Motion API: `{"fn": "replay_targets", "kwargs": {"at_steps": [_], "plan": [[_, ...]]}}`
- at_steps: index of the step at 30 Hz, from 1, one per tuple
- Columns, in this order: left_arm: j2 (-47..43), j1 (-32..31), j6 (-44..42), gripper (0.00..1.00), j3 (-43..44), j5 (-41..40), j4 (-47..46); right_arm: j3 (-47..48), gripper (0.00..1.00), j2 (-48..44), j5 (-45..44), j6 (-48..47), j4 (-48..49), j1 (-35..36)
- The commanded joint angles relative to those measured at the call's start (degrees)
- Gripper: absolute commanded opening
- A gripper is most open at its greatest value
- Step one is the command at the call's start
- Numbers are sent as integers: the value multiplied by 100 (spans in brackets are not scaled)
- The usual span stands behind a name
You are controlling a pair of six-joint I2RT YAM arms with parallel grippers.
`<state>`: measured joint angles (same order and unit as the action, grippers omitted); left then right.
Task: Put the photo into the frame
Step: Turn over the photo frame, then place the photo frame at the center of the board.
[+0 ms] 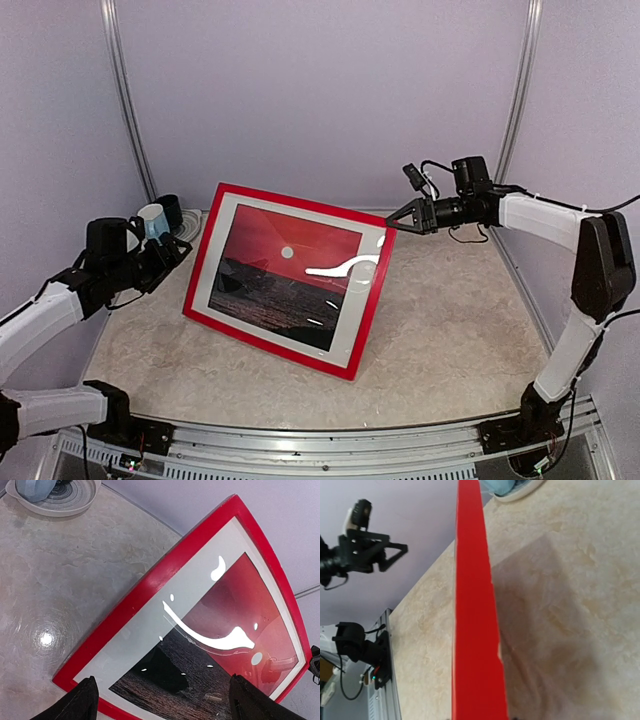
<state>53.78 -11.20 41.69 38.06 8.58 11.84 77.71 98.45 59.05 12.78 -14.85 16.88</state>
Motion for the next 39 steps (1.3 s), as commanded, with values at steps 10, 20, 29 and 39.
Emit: {"fn": "replay_targets", "kwargs": {"at_steps": [10,20,29,39], "plan": [[1384,265,9,92,-681,-258,-2250,218,0,681,254,-437,-127,-211],[3237,452,310,90,-399,-87,-2909,175,0,1049,389,-142,117,-362],[3569,331,352,88,-739,44,-3450,281,0,1414,391,44,248,-486],[3409,96,364,88,-1004,229,-3637,655,0,2100,449,417,297,-775]]}}
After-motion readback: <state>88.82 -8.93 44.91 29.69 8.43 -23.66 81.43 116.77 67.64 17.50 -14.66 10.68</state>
